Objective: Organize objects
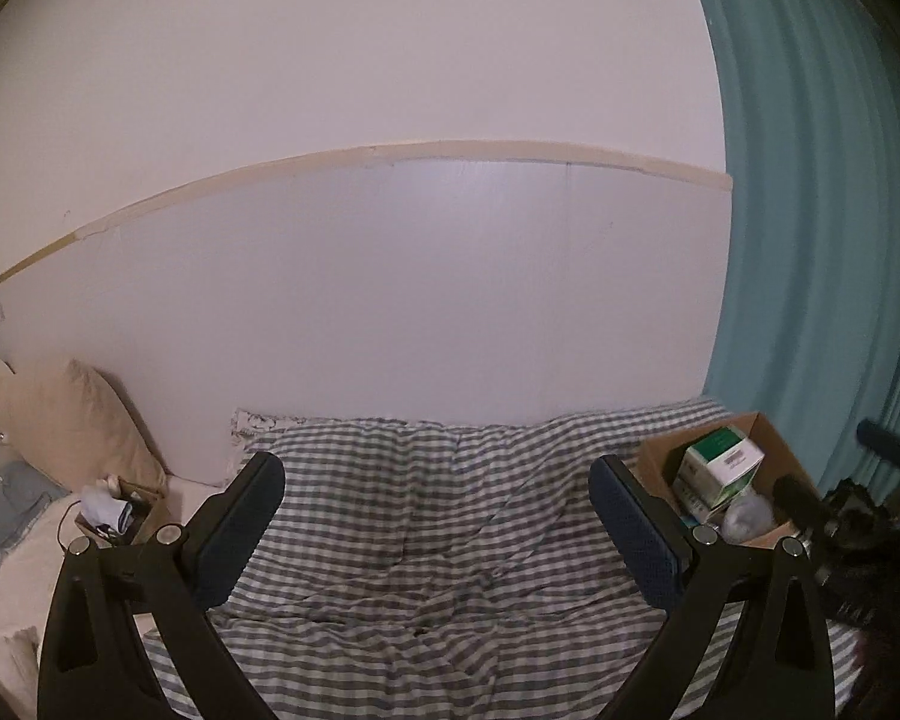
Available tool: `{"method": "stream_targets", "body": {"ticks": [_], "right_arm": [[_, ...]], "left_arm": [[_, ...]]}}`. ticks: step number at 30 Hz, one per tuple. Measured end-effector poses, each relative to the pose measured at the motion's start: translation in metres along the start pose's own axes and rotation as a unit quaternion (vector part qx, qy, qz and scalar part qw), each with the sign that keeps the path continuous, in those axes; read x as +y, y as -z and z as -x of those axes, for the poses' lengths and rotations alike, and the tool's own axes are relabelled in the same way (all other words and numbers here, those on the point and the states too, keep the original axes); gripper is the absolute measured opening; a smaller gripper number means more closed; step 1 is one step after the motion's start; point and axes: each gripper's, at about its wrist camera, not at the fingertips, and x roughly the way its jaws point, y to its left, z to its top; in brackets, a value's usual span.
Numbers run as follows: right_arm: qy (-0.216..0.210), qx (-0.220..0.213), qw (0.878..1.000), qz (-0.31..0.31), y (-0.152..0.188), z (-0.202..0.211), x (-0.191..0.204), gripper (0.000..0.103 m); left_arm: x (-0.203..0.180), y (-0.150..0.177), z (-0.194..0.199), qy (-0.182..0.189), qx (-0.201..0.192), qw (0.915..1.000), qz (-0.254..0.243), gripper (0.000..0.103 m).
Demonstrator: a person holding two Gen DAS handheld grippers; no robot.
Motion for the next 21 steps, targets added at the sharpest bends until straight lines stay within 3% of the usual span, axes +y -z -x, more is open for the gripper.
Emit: {"method": "stream_targets", "body": {"ticks": [7, 21], "right_arm": [[0.011, 0.000, 0.999, -0.031, 0.021, -0.016, -0.022, 0.103], [0.020, 0.036, 0.998, -0.042, 0.045, -0.047, -0.029, 0.103]], "left_arm": [[0.003, 0.034, -0.030, 0.003, 0.016, 0.9992, 0.036, 0.103], [-0.019, 0.051, -0.046, 0.007, 0.040, 0.9992, 0.006, 0.103]]}}
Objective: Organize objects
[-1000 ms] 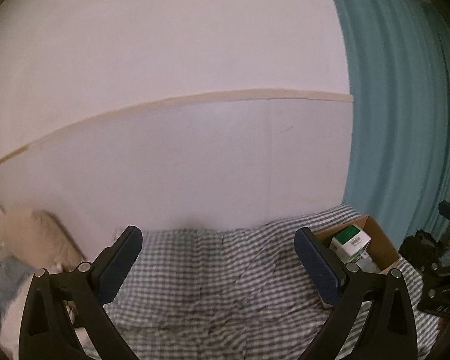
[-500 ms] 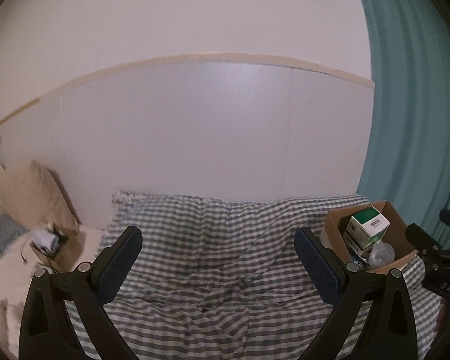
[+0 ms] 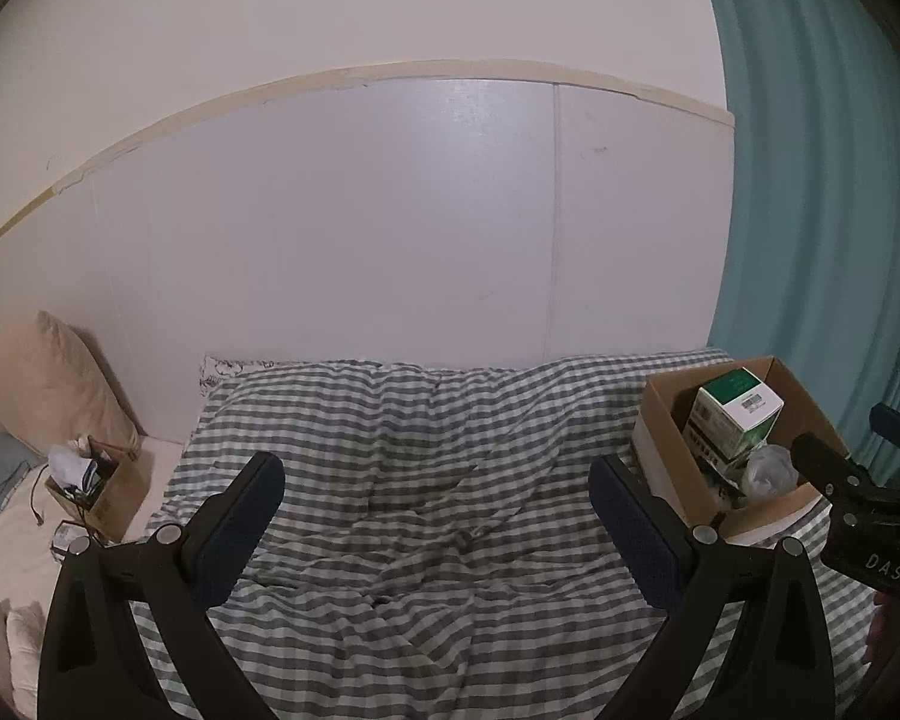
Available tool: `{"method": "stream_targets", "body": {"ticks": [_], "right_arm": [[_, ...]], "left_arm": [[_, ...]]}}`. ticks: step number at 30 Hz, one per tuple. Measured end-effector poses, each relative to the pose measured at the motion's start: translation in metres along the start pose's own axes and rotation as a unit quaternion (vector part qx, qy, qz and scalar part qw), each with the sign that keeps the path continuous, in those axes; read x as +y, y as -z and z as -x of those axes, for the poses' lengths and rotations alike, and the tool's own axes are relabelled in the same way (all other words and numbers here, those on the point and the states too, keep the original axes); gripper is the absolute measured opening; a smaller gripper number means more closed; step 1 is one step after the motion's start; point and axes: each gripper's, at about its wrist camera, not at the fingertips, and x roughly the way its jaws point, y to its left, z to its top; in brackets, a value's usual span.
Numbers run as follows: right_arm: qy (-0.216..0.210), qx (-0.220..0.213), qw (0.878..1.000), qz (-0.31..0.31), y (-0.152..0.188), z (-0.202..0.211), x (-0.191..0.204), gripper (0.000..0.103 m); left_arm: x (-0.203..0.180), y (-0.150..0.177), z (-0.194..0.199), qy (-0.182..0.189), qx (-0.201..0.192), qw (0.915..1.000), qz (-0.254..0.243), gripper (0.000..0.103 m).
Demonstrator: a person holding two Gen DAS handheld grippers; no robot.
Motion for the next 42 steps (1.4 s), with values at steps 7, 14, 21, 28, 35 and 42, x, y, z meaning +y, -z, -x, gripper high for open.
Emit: {"method": "stream_targets", "body": {"ticks": [7, 14, 21, 28, 35, 42], "right_arm": [[0.000, 0.000, 1.000, -0.003, 0.0013, -0.0012, -0.0030, 0.103], [0.001, 0.002, 1.000, -0.001, 0.0014, -0.0028, -0.0032, 0.103], [0.002, 0.007, 1.000, 0.002, 0.0029, -0.0049, -0.0031, 0.103], [0.004, 0.011, 1.000, 0.005, 0.0039, -0.0068, -0.0040, 0.103], [0.003, 0.010, 1.000, 0.003, 0.0038, -0.0065, -0.0040, 0.103], [0.002, 0.012, 1.000, 0.003, 0.0038, -0.0064, -0.0036, 0.103]], "left_arm": [[0.0031, -0.0007, -0.0001, 0.001, 0.004, 1.0000, 0.008, 0.103], [0.0053, -0.0006, -0.0026, 0.001, 0.010, 0.9999, 0.014, 0.103], [0.0053, 0.0013, -0.0066, 0.001, 0.017, 0.9998, 0.013, 0.103], [0.0058, 0.0017, -0.0063, 0.002, 0.017, 0.9998, 0.013, 0.103], [0.0062, 0.0019, -0.0060, 0.002, 0.016, 0.9998, 0.013, 0.103], [0.0058, 0.0023, -0.0062, 0.004, 0.017, 0.9998, 0.014, 0.103]]}}
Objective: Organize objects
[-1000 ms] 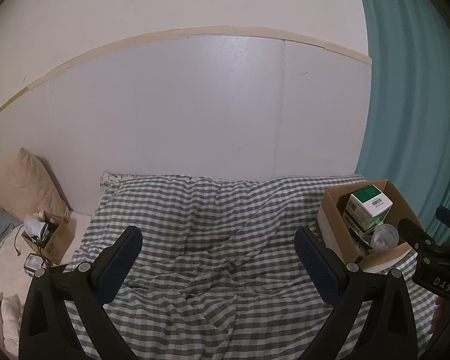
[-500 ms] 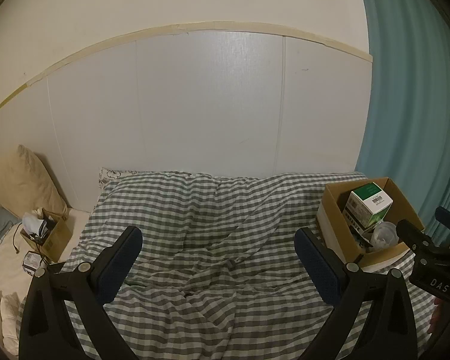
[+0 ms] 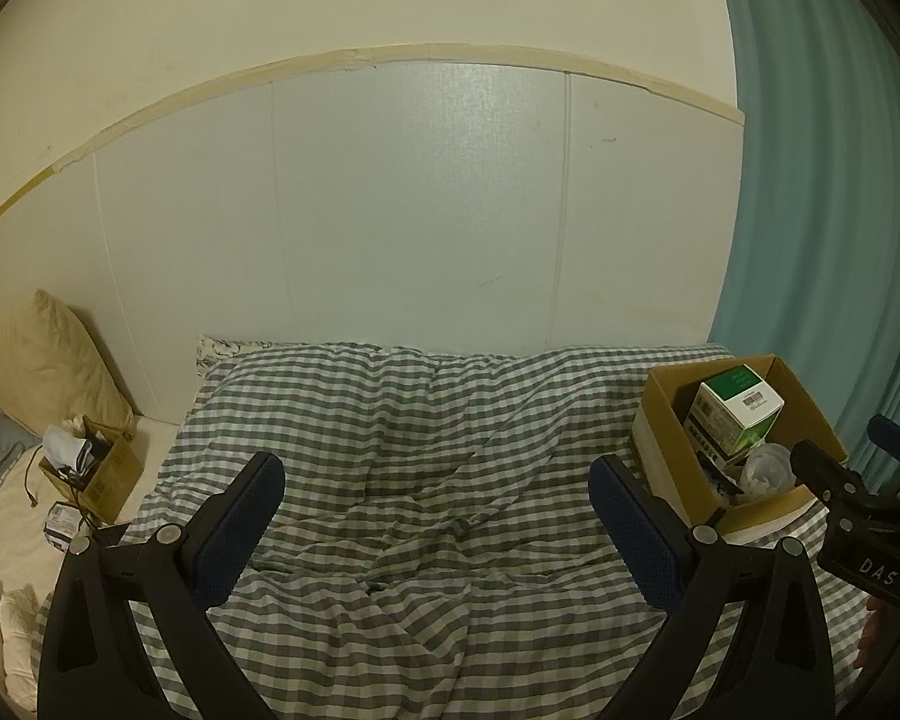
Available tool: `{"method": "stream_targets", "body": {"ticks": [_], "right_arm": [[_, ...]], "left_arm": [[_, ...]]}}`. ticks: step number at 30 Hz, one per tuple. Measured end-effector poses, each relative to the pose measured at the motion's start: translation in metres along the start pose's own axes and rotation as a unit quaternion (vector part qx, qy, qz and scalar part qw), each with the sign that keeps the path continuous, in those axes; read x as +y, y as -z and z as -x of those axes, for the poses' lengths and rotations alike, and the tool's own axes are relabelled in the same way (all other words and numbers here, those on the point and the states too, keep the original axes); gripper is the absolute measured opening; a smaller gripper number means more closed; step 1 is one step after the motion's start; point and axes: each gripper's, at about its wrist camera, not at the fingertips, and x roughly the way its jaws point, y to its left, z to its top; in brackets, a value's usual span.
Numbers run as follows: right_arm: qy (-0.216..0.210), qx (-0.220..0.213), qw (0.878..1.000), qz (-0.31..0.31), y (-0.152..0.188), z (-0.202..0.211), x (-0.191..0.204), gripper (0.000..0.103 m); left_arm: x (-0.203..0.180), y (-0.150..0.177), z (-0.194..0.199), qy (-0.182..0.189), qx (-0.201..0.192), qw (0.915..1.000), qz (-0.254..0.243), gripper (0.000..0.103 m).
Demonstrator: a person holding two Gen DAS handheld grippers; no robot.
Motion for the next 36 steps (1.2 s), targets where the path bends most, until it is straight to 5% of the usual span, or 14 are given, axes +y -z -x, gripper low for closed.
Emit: {"method": "stream_targets", "body": {"ticks": [36], "right_arm": [[0.001, 0.008, 1.000, 0.007, 0.0028, -0.0029, 0.0015, 0.103]], "left_arm": [[0.0040, 0.0007, 0.0001, -0.011, 0.001, 0.9999, 0.008, 0.103]]}}
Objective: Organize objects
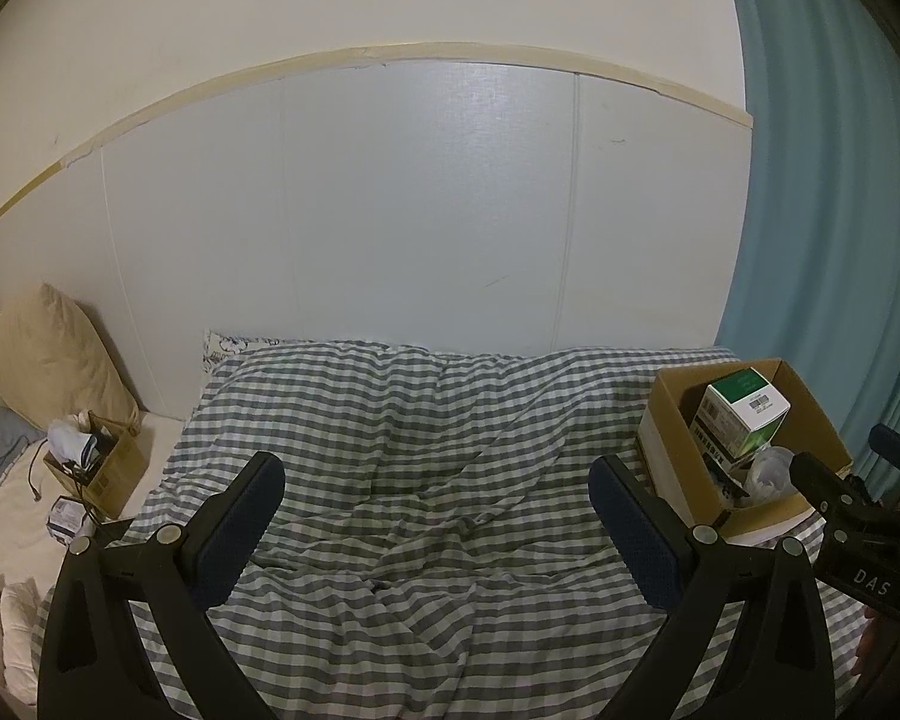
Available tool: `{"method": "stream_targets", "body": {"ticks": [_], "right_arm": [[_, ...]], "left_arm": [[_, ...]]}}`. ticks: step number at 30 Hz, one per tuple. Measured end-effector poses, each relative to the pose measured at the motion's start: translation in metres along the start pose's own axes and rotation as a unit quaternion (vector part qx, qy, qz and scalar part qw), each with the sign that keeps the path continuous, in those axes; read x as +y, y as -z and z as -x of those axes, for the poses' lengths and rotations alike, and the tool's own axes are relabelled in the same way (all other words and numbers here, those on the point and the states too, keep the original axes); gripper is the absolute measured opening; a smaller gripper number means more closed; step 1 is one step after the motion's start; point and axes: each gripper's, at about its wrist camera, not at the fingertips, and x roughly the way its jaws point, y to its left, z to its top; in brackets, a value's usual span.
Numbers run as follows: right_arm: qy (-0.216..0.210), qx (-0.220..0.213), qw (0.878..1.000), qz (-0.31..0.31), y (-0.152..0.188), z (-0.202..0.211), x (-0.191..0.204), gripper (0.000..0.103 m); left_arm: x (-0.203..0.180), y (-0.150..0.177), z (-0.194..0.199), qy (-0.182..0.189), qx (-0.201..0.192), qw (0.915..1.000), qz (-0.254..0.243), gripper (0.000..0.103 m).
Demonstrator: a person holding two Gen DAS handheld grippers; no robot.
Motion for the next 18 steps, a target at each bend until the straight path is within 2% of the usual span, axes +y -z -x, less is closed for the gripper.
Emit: {"method": "stream_targets", "body": {"ticks": [18], "right_arm": [[0.001, 0.004, 1.000, 0.001, 0.0000, -0.0016, -0.0007, 0.103]], "left_arm": [[-0.0045, 0.0005, -0.0011, 0.004, 0.002, 1.0000, -0.007, 0.103]]}}
